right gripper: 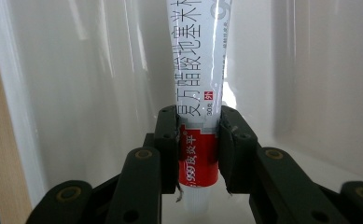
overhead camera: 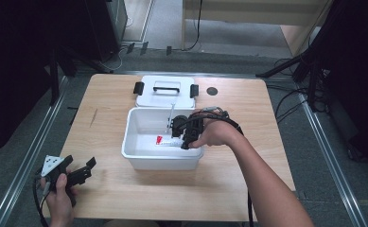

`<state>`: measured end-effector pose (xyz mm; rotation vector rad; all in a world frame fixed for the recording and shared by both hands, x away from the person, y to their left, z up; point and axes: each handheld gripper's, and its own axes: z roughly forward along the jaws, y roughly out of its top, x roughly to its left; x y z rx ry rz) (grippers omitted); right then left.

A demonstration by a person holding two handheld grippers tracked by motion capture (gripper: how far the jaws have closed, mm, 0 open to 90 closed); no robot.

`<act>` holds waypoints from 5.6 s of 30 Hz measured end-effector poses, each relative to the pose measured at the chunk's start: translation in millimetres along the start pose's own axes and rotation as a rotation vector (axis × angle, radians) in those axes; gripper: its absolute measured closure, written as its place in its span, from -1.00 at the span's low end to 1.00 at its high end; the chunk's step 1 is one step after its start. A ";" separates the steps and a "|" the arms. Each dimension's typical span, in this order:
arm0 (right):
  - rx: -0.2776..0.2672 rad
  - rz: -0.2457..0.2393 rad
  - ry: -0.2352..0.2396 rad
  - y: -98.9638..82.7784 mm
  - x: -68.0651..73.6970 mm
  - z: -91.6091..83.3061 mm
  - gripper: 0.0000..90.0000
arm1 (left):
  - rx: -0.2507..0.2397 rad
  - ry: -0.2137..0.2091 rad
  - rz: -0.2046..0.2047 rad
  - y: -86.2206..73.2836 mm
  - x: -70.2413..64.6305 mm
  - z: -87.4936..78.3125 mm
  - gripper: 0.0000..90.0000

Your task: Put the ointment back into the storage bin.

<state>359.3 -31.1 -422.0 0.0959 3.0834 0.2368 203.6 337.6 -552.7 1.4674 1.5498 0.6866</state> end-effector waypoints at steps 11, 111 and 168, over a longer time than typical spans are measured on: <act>0.035 -0.006 0.007 0.7 0.3 8.6 0.60 | 0.000 0.000 -0.002 0.0 0.1 0.0 -0.84; -0.458 0.812 -0.347 -210.0 18.4 3.2 -1.00 | -0.001 -0.002 -0.001 0.1 -0.1 0.0 -0.84; -0.781 1.182 -0.593 -346.1 106.5 68.1 -0.92 | -0.002 0.003 0.000 -0.2 -0.5 0.0 -0.84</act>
